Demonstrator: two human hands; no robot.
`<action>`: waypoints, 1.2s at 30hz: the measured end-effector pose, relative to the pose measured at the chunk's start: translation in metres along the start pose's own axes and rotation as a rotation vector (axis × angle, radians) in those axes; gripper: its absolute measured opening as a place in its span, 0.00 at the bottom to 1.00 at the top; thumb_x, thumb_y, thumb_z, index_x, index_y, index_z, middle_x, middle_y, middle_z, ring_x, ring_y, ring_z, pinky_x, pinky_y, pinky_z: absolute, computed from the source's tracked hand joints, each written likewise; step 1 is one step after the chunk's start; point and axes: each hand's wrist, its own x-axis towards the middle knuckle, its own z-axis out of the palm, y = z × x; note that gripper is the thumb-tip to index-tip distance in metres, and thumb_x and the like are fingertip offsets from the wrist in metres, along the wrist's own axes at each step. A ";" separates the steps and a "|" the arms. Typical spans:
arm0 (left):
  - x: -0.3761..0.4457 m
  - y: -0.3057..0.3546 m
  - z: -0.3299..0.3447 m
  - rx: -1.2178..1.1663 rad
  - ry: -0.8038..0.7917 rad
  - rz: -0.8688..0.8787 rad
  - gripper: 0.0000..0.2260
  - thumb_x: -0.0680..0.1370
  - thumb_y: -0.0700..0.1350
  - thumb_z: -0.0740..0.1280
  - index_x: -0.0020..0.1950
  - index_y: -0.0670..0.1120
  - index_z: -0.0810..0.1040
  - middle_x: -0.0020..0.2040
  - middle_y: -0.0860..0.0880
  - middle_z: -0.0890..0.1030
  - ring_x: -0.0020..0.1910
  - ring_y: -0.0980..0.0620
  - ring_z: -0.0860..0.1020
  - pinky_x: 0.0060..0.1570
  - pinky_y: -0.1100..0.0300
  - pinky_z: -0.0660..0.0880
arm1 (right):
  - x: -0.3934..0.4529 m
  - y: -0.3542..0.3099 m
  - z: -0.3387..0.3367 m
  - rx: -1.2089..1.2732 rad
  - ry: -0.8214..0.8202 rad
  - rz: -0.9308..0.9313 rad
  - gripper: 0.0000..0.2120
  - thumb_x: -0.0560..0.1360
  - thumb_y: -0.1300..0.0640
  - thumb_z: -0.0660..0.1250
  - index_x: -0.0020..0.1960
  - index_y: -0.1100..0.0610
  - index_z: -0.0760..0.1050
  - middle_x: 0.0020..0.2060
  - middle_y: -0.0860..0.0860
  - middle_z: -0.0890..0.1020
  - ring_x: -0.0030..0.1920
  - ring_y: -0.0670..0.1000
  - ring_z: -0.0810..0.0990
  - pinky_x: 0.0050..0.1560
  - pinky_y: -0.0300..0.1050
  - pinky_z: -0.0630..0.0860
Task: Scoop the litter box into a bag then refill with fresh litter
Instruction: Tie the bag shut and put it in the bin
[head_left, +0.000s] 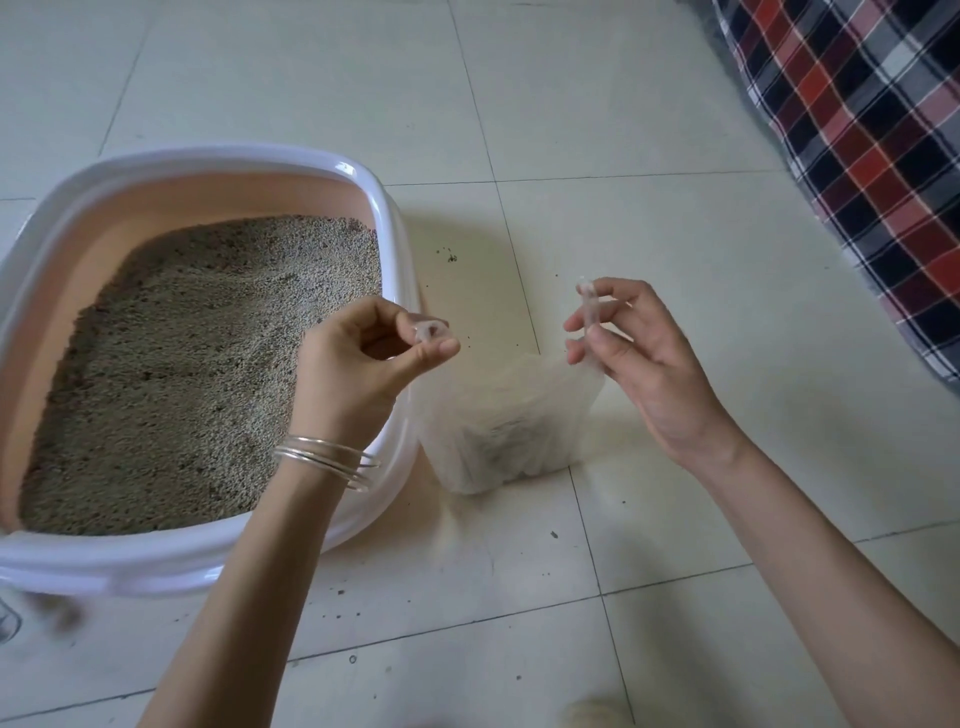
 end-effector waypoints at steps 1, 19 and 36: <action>0.001 0.000 0.001 -0.014 -0.013 0.008 0.11 0.65 0.31 0.72 0.35 0.40 0.71 0.30 0.54 0.82 0.37 0.60 0.82 0.38 0.70 0.75 | 0.000 0.002 0.001 -0.060 -0.018 -0.006 0.11 0.76 0.57 0.61 0.55 0.45 0.72 0.44 0.51 0.76 0.40 0.49 0.78 0.60 0.52 0.72; 0.006 -0.023 0.030 -0.079 -0.268 -0.188 0.05 0.76 0.36 0.61 0.51 0.40 0.72 0.25 0.52 0.76 0.22 0.58 0.70 0.27 0.69 0.69 | 0.002 0.016 0.034 -0.344 -0.004 -0.027 0.14 0.75 0.63 0.66 0.40 0.53 0.62 0.33 0.46 0.83 0.27 0.42 0.79 0.30 0.33 0.73; 0.013 -0.036 0.030 -0.095 -0.333 -0.367 0.05 0.75 0.37 0.63 0.41 0.41 0.70 0.23 0.51 0.76 0.19 0.59 0.65 0.21 0.71 0.62 | 0.002 0.023 0.030 -0.317 -0.193 -0.203 0.03 0.73 0.67 0.68 0.46 0.63 0.76 0.37 0.46 0.83 0.31 0.46 0.81 0.36 0.30 0.73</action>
